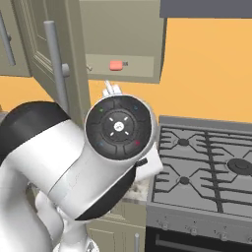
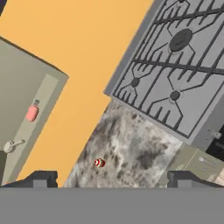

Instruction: Pick the dish brush and bar soap from the cabinet and place them on the counter.

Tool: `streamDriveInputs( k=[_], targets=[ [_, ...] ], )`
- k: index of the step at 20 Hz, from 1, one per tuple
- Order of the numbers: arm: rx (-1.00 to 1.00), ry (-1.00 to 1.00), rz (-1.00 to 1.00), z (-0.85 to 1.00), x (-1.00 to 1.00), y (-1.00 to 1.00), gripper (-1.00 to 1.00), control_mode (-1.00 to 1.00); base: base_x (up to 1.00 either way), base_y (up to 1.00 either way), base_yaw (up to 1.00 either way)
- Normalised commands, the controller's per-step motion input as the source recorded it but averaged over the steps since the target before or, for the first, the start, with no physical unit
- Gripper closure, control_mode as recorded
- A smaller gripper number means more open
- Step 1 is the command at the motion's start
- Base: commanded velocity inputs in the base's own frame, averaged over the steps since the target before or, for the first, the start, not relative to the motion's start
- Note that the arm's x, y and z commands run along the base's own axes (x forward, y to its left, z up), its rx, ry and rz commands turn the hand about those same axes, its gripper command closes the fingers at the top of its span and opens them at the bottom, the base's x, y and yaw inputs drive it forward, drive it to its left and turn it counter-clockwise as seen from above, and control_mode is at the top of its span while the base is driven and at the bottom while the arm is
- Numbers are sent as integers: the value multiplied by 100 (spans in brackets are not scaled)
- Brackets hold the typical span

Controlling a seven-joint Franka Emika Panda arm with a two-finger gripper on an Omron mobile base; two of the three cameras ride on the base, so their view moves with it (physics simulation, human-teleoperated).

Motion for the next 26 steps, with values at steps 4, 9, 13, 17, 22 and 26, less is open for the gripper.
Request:
streamDriveInputs(
  k=[4,9,13,17,22,26],
  targets=[
    [23,0,10,0,20,-14,-100,-100,0,0,0],
    [20,-2,15,0,28,-5,-100,-100,0,0,0],
    [18,-8,19,0,17,0,-100,-100,0,0,0],
    [13,-5,16,-2,12,0,-100,-100,0,0,0],
    [9,0,10,-9,32,0,-100,-100,0,0,0],
    [9,0,13,-9,39,1,-100,-100,0,0,0]
  ],
)
